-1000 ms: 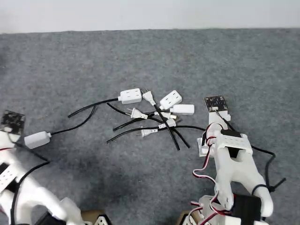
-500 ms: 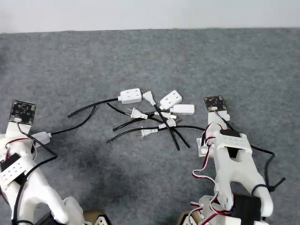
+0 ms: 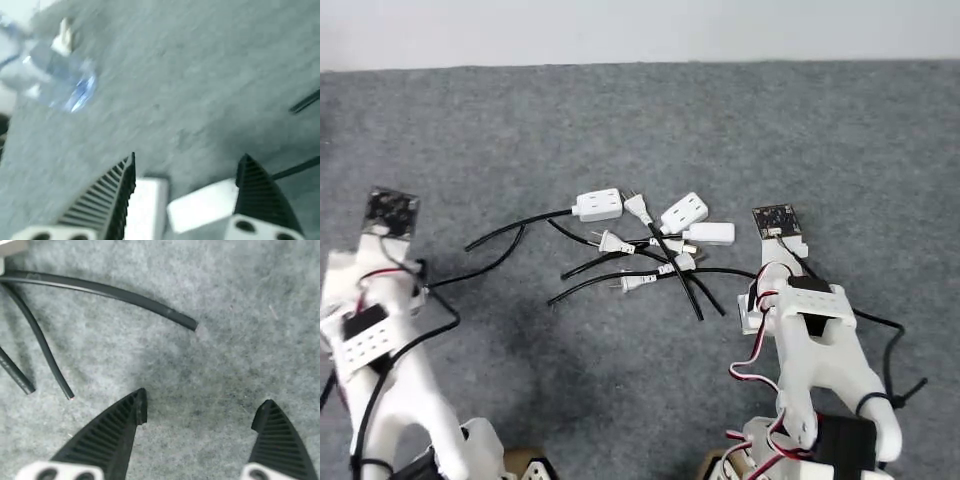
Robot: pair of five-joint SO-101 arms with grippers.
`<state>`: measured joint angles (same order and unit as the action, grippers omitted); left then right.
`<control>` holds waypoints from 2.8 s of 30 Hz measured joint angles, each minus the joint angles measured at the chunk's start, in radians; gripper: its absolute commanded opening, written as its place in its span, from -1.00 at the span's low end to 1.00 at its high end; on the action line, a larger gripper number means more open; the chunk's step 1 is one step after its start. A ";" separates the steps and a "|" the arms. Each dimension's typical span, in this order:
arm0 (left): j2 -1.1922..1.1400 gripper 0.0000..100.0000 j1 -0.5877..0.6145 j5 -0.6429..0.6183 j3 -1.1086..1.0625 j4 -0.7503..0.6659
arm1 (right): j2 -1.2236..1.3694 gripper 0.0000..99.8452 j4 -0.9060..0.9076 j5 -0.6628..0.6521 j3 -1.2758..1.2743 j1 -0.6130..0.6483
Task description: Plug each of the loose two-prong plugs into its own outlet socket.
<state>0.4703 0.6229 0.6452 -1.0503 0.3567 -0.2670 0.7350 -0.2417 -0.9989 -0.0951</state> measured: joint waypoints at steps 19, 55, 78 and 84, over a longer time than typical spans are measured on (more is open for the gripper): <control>-0.420 -0.45 -0.040 -0.052 0.095 -0.143 | 0.000 -0.32 0.000 0.000 0.000 0.000; 0.006 -0.45 -0.069 0.126 0.152 0.502 | 0.000 -0.32 0.000 0.000 0.000 0.000; -0.387 -0.97 0.121 0.551 0.221 0.486 | 0.000 -0.32 0.000 0.000 0.000 0.003; -0.367 -0.97 0.150 0.572 0.222 0.486 | 0.000 -0.32 0.000 0.000 0.000 0.003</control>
<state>0.1036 0.7733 1.2175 -0.8278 0.8431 -0.2670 0.7350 -0.2417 -0.9989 -0.0921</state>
